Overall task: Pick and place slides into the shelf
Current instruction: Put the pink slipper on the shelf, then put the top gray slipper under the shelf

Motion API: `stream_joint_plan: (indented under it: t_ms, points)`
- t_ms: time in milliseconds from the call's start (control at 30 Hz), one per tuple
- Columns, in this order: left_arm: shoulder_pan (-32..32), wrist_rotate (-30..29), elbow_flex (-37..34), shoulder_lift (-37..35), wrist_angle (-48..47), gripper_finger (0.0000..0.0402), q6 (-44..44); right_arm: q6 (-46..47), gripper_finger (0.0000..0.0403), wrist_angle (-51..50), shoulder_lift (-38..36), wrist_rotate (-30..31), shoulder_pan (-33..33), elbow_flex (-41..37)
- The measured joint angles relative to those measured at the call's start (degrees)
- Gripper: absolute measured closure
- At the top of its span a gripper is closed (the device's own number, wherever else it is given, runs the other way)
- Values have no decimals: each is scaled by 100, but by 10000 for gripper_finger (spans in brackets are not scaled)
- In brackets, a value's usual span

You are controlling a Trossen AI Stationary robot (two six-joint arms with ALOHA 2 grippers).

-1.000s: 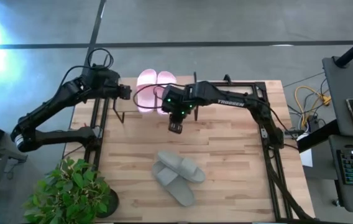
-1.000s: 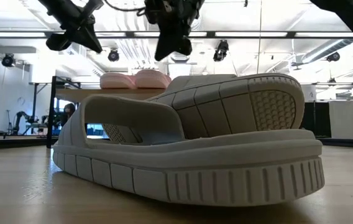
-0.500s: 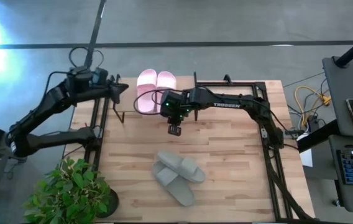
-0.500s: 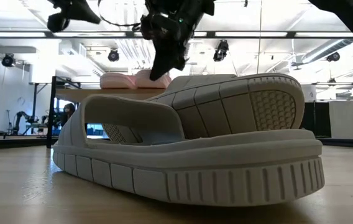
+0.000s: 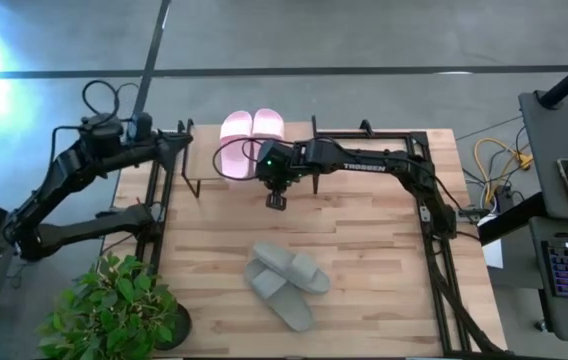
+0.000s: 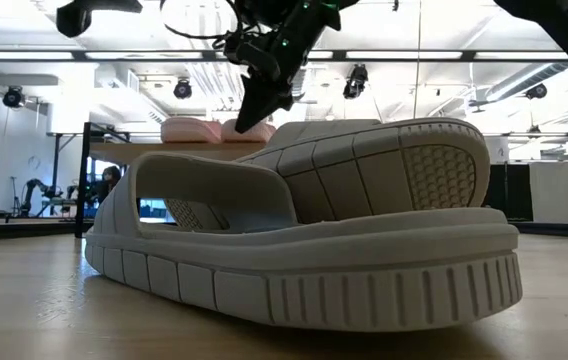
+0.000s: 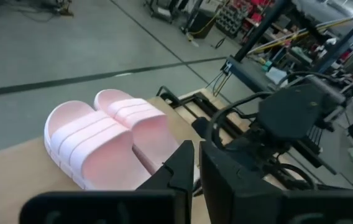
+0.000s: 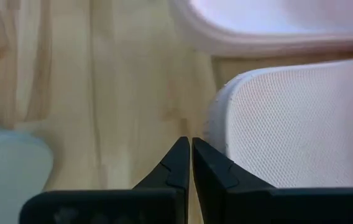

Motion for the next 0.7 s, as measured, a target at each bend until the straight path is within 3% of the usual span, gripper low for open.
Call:
stream_joint_plan:
  t_ms: [133, 233, 467, 700]
  points:
    - [0, 2, 0, -41, 0, 391, -7, -36, 392, 11, 0, -59, -16, 56]
    - [0, 4, -21, -35, 0, 391, -4, 22, 392, -251, -84, -502, -5, 143]
    - [-91, 85, -281, 130, 66, 391, 133, 74, 392, -1167, -902, -1048, 126, 153]
    - [-942, 705, -414, 655, 1773, 391, -394, 869, 392, -1715, -2103, -1001, 154, -396]
